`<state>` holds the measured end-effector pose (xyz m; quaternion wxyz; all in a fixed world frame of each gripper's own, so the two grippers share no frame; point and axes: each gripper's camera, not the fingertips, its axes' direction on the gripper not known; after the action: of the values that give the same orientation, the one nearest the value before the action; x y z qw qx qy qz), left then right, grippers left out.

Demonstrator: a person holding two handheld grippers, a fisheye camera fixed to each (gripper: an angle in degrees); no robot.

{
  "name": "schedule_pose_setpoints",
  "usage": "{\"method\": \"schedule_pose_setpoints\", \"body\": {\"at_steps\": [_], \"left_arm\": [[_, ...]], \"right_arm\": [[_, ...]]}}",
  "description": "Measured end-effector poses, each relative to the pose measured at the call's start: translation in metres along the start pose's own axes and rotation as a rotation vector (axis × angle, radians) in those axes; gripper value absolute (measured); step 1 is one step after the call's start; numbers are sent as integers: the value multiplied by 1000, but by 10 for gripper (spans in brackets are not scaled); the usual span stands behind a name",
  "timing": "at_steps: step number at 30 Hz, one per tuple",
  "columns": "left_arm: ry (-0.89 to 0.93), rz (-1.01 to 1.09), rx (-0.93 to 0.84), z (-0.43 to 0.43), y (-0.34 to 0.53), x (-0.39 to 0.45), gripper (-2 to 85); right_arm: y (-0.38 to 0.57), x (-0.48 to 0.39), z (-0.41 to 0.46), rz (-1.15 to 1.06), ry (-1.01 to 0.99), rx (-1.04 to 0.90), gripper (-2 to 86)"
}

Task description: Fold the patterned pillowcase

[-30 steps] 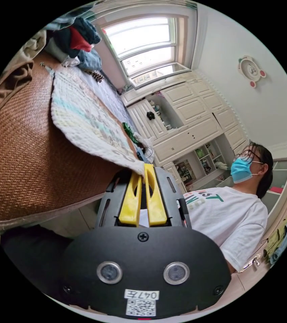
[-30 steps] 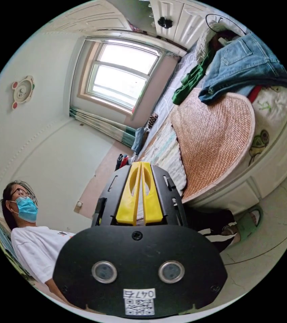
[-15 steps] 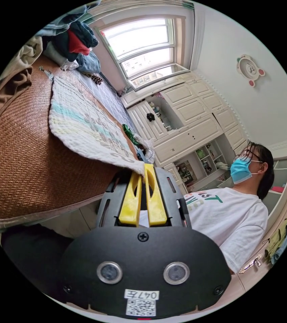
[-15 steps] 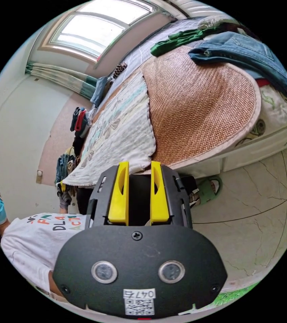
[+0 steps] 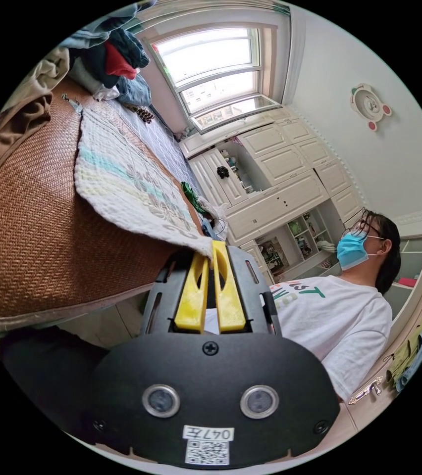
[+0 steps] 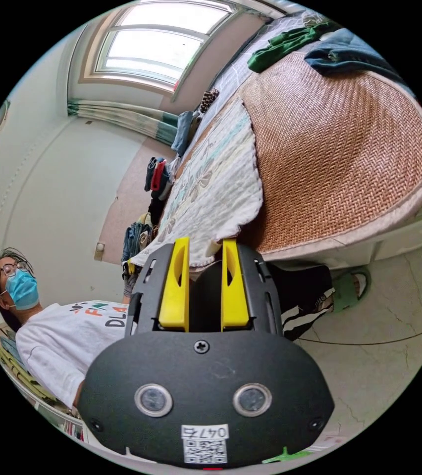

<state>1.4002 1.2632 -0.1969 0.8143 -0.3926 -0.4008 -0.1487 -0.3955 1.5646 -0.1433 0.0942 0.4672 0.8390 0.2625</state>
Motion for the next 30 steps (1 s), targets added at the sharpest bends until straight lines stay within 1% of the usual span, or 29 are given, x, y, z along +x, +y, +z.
{"method": "schedule_pose_setpoints", "body": {"at_steps": [3, 5, 7, 9, 12, 14, 17, 19, 22, 24, 27, 30], "left_arm": [[3, 10, 0, -1, 0, 3, -10], [5, 16, -1, -2, -1, 5, -10], [5, 17, 2, -5, -1, 5, -10], [4, 27, 15, -9, -2, 8, -10], [-9, 57, 28, -16, -1, 18, -9], [-24, 74, 30, -20, -1, 23, -9], [-34, 99, 25, -27, 0, 33, -9], [-25, 118, 33, -33, 3, 42, -9], [5, 118, 74, -52, 17, 64, -9], [9, 126, 87, -66, 35, 93, -9], [-25, 125, 56, -77, 44, 130, -10], [-111, 77, 35, -84, 24, 140, -9]], "right_arm": [[3, 1, -6, 22, 41, 33, 36], [2, 5, -9, 42, 57, 48, 5], [0, 6, -9, 46, 45, 45, -5], [-1, 2, -11, 33, 30, 54, -8], [0, -12, -25, -12, 22, 118, -9], [6, -24, -47, -69, -53, 227, -10], [14, -43, -75, -145, -111, 323, -10], [19, -57, -87, -178, -115, 337, -10], [34, -81, -103, -228, -196, 355, -10], [44, -100, -116, -270, -236, 368, -10], [53, -129, -138, -302, -217, 391, -10], [36, -151, -136, -308, -119, 353, -10]]}}
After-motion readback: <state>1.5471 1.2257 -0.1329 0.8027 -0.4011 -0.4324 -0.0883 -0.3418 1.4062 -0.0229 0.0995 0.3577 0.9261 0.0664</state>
